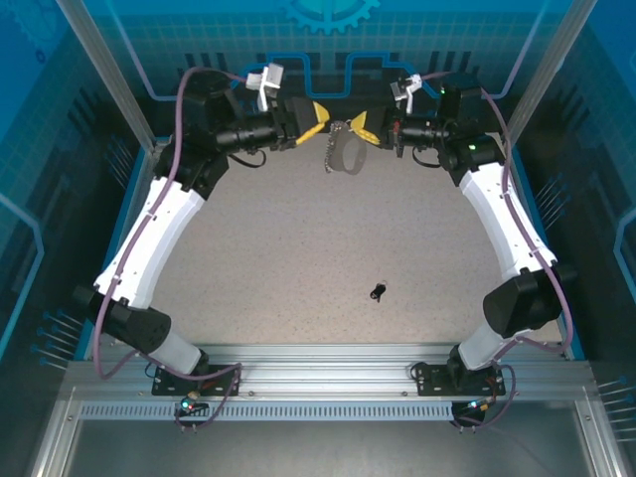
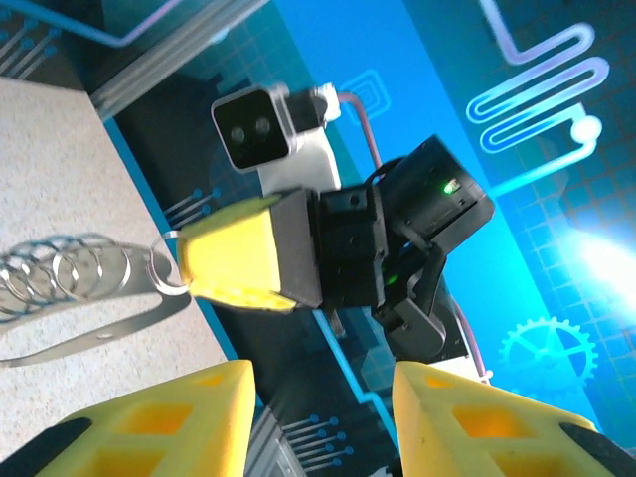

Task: Put the keys on the keyring

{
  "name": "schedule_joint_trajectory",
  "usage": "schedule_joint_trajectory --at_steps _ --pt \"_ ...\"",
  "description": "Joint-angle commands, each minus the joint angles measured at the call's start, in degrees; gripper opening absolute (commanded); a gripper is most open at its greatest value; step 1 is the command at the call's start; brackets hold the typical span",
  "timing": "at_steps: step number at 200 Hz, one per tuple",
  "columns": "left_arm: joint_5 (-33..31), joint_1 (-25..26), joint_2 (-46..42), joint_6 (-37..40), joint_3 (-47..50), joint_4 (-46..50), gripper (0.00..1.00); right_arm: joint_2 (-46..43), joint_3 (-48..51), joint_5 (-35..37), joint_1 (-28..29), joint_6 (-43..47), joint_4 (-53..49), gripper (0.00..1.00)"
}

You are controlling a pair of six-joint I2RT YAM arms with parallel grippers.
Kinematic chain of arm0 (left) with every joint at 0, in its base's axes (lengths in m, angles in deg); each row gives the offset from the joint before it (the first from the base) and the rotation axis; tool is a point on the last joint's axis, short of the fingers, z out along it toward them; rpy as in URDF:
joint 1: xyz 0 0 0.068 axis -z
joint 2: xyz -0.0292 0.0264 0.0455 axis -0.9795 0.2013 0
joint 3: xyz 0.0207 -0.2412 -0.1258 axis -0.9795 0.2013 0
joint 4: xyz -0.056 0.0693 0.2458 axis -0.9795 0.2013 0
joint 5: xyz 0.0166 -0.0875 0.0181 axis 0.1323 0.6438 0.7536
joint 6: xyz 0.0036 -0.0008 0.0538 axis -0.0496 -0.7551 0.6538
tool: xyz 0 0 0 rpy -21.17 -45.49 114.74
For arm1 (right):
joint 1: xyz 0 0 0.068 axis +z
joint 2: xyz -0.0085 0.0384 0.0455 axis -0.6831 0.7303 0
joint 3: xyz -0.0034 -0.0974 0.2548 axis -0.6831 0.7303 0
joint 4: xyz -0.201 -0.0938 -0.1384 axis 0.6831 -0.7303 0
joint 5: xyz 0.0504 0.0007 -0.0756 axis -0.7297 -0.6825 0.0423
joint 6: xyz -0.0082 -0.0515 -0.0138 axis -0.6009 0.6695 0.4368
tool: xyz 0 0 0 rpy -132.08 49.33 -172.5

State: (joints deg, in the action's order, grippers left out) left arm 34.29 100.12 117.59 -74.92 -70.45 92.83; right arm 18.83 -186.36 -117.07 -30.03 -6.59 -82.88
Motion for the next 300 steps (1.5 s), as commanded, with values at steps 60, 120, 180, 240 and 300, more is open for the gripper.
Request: schedule_joint_trajectory --at_steps 60,120,180,240,300 --pt "-5.4 4.4 0.6 -6.8 6.9 -8.2 0.40 -1.2 5.8 2.2 -0.1 -10.1 9.5 0.00" --pt "-8.4 4.8 1.5 -9.5 8.3 -6.2 0.40 -2.3 7.5 3.6 -0.1 -11.8 12.1 0.00" --pt "-11.4 4.8 2.7 -13.5 9.5 -8.4 0.41 -2.3 7.8 3.8 0.4 -13.0 14.3 0.00" --pt "-13.7 4.8 5.1 -15.9 8.2 -12.3 0.41 -2.7 8.6 3.7 0.8 -14.0 15.8 0.00" --pt "-14.6 4.8 6.6 -16.1 6.9 -13.3 0.37 -2.7 8.9 3.4 1.1 -14.5 16.7 0.00"
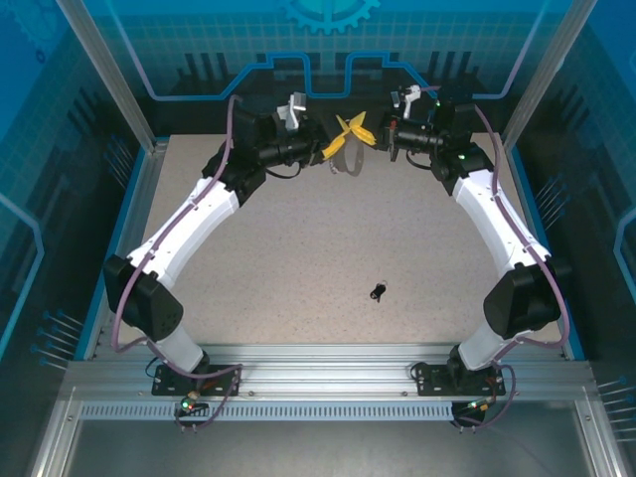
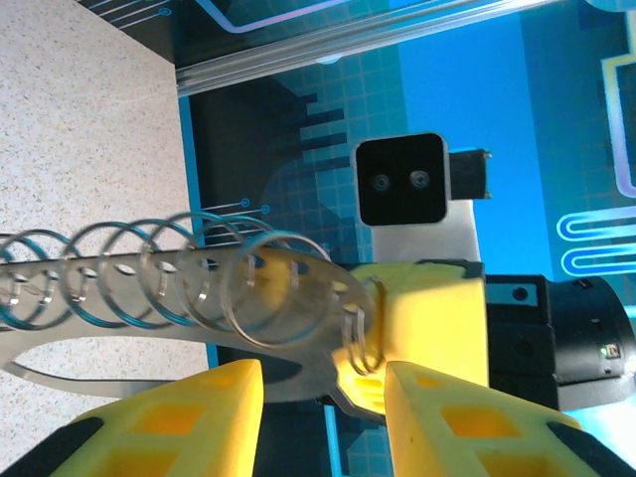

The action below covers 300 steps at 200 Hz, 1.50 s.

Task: Put the keys on the keyring

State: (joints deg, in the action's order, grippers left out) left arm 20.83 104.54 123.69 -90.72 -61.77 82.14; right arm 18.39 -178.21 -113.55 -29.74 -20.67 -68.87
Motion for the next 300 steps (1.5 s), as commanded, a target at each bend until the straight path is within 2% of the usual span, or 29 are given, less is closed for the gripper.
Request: schedule_joint_trajectory --at_steps 1,36,79,107,137,252,259,271,278,288,300 --pt "-1.2 0.4 0.5 -0.3 -1.7 -2.6 0.37 -2.3 0.7 -0.2 0.9 -0.5 2.6 0.00" --pt "-1.9 0.3 0.7 -0.6 -1.9 -3.6 0.36 -2.3 1.1 -0.1 1.2 -0.4 2.6 0.00" --pt "-3.5 0.1 -0.2 -1.0 -0.6 -5.5 0.43 -2.6 1.6 0.0 1.2 -0.3 2.6 0.00" --pt "-3.7 0.0 -0.2 -1.3 -0.2 -5.9 0.42 -2.7 1.7 0.1 1.3 -0.4 2.9 0.00" --pt "-3.8 -0.1 0.2 -1.7 -0.3 -6.5 0.36 -2.8 1.6 -0.1 1.3 -0.5 3.0 0.00" --pt "-3.0 -0.3 0.7 -1.4 -1.7 -6.4 0.00 -2.7 0.5 -0.1 0.6 -0.2 3.4 0.00" --pt "-2.6 -0.5 0.7 -1.5 -1.7 -6.4 0.00 -3.4 0.6 0.8 -0.3 0.3 3.8 0.09" --pt "-1.6 -1.2 0.5 -2.0 -2.0 -6.3 0.00 -5.2 0.5 2.5 -2.6 1.9 2.1 0.35" --pt "-1.0 -1.8 0.4 -2.3 -2.2 -6.2 0.00 -6.2 0.1 3.2 -4.2 3.5 0.8 0.46" --pt "0.1 -2.5 0.2 -2.6 -2.6 -5.7 0.00 -7.3 -1.1 3.9 -6.4 6.6 -2.7 0.55" --pt "1.4 -3.3 0.0 -3.0 -3.2 -5.1 0.00 -8.0 -3.6 4.4 -8.2 11.9 -8.5 0.60"
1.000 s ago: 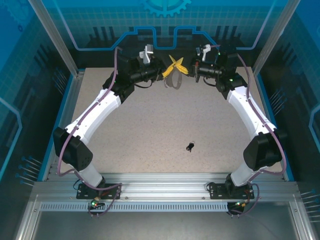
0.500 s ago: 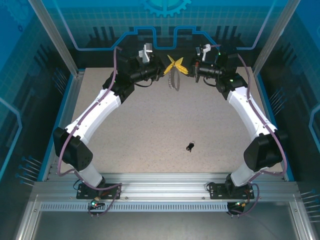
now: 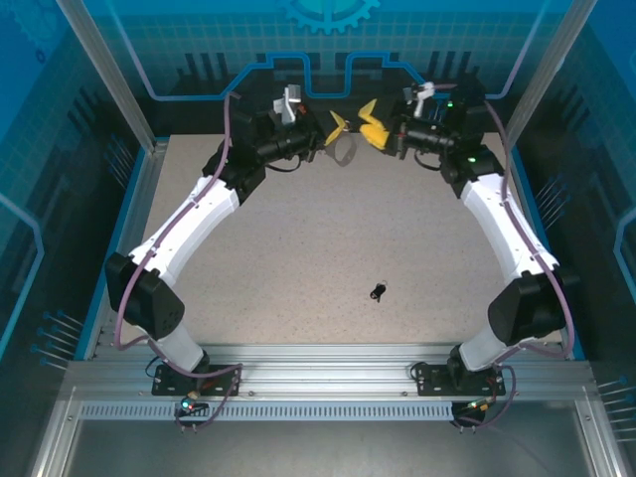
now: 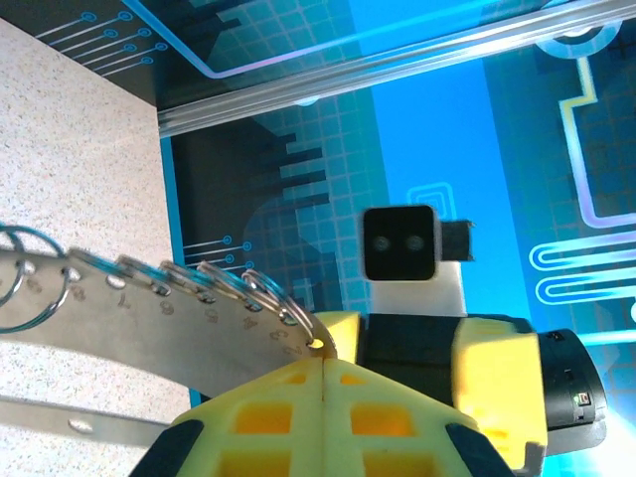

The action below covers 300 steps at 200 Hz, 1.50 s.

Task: Put the keys on the keyring

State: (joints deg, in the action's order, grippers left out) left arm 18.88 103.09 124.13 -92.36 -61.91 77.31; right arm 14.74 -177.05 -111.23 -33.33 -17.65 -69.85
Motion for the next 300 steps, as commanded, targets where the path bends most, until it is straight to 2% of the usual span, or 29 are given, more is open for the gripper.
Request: schedule_joint_trajectory --at_steps 1,32,53,75,99,139,159,181,197,238,265,282,300 --pt "3.5 -1.9 -0.4 -1.4 -3.1 -0.3 0.00 -4.3 -5.0 2.2 -4.7 9.5 -8.0 0.60" --pt "8.9 -3.9 0.4 -3.5 -5.0 -0.3 0.00 -3.8 -14.4 8.1 -5.6 29.7 -26.1 0.64" --pt "12.2 -4.6 1.1 -6.7 -5.8 -1.5 0.00 -3.7 -18.0 15.2 -3.3 45.4 -32.5 0.65" --pt "15.0 -4.9 1.8 -9.9 -6.8 -2.4 0.00 -3.4 -18.9 22.5 0.7 61.1 -35.4 0.65" --pt "18.4 -5.4 2.8 -14.3 -7.1 -4.0 0.00 -3.1 -16.9 29.1 5.6 73.8 -34.8 0.63" --pt "20.4 -6.3 3.3 -19.4 -5.6 -6.9 0.00 -4.4 -10.4 41.9 13.7 85.7 -30.2 0.59" --pt "21.2 -6.9 3.5 -20.6 -5.4 -7.3 0.00 -7.2 -2.2 48.7 16.8 92.2 -22.7 0.54" --pt "23.1 -7.5 3.9 -19.9 -5.9 -6.3 0.00 -12.9 13.1 50.6 19.3 101.2 -4.3 0.46" --pt "24.6 -7.9 4.1 -18.4 -6.4 -4.6 0.00 -15.1 20.1 52.9 20.6 105.2 6.4 0.42" --pt "28.0 -8.4 5.5 -15.0 -7.0 -2.3 0.00 -15.2 26.1 60.7 24.7 114.3 21.0 0.43" --pt "29.9 -8.5 6.5 -11.3 -8.6 1.2 0.00 -12.9 28.3 66.8 28.2 124.4 33.1 0.46" --pt "30.6 -8.5 6.9 -9.4 -9.3 3.0 0.00 -10.5 28.6 68.7 29.8 130.4 39.7 0.48" --pt "31.2 -8.7 7.4 -8.1 -10.0 4.2 0.00 -9.0 28.6 68.9 30.2 132.7 43.0 0.48"
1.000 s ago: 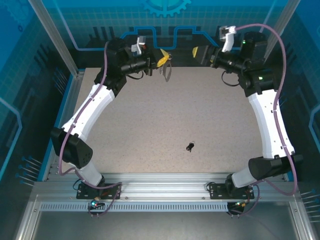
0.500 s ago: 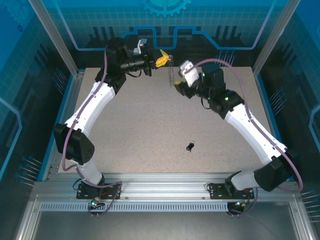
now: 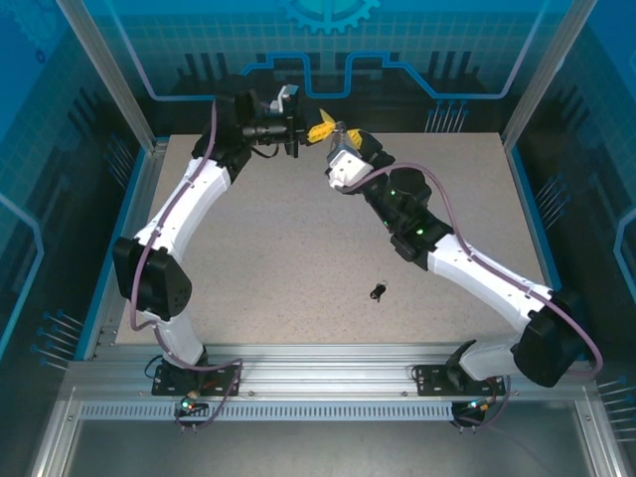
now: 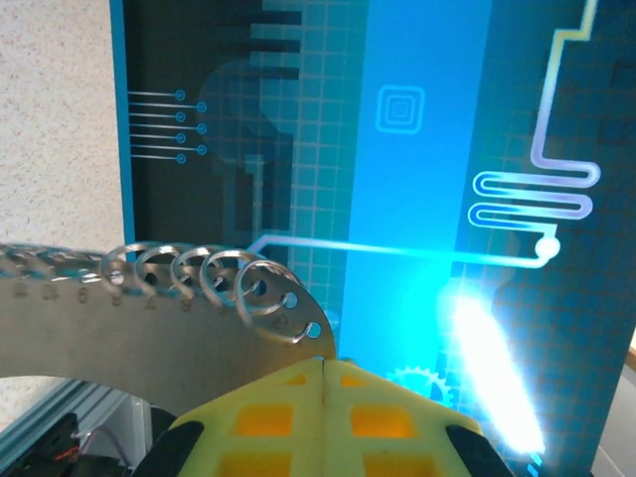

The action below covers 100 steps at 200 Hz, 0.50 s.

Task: Put the keys on the keyring

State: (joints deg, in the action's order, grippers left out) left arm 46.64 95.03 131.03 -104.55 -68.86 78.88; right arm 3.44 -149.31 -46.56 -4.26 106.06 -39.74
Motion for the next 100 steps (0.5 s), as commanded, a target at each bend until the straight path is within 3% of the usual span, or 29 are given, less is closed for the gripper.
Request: schedule_joint_trajectory --at_steps 1,53,100 --pt "3.5 -0.6 0.6 4.2 -3.1 2.7 0.00 2.4 0.7 4.1 1.1 9.0 12.8 0.48" --pt "4.9 -0.6 1.1 5.9 -3.7 4.1 0.00 2.1 -2.3 2.4 -0.9 0.5 5.7 0.44" --pt "4.9 -0.4 0.8 5.3 -2.8 3.4 0.00 -0.3 -7.4 -6.4 -4.3 -9.9 -7.7 0.41"
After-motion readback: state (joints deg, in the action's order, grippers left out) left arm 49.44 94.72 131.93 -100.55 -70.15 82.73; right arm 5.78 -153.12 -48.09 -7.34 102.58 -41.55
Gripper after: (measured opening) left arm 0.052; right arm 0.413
